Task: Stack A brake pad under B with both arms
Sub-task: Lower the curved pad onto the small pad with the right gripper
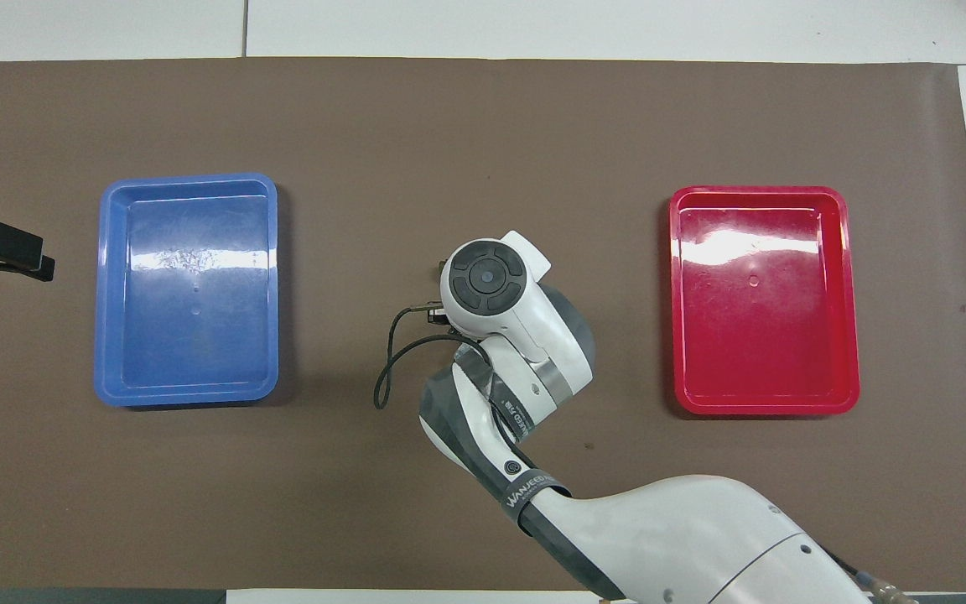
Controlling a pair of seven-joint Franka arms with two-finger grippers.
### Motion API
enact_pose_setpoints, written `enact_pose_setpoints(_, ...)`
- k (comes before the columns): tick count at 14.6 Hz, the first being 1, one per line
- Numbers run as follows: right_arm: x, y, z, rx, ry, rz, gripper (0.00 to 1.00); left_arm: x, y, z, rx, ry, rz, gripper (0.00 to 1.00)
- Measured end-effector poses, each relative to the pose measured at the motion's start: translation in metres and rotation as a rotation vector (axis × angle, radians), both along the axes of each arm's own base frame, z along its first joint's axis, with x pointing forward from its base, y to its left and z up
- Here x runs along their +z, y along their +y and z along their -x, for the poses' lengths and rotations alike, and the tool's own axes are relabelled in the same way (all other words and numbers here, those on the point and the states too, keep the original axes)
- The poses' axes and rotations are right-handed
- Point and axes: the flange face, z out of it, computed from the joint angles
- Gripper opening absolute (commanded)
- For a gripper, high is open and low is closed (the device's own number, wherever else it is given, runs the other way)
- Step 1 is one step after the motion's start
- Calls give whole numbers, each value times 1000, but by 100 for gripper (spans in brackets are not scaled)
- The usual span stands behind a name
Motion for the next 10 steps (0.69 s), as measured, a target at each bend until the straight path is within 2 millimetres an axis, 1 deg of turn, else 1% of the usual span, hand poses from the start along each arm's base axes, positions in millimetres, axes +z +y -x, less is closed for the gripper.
enact_pose_setpoints(1,0,0,0,1,-1,0,4,0,0,0,0,0,0,100)
enact_pose_setpoints(3,0,0,1,1,-6,-3,21,0,0,0,0,0,0,100)
enact_pose_setpoints(4,0,0,2,1,-9,-6,55,0,0,0,0,0,0,100)
enact_pose_setpoints(5,0,-1,2,1,-13,-8,100,0,0,0,0,0,0,100)
enact_pose_setpoints(10,1,1,6,7,-14,-10,100,0,0,0,0,0,0,100)
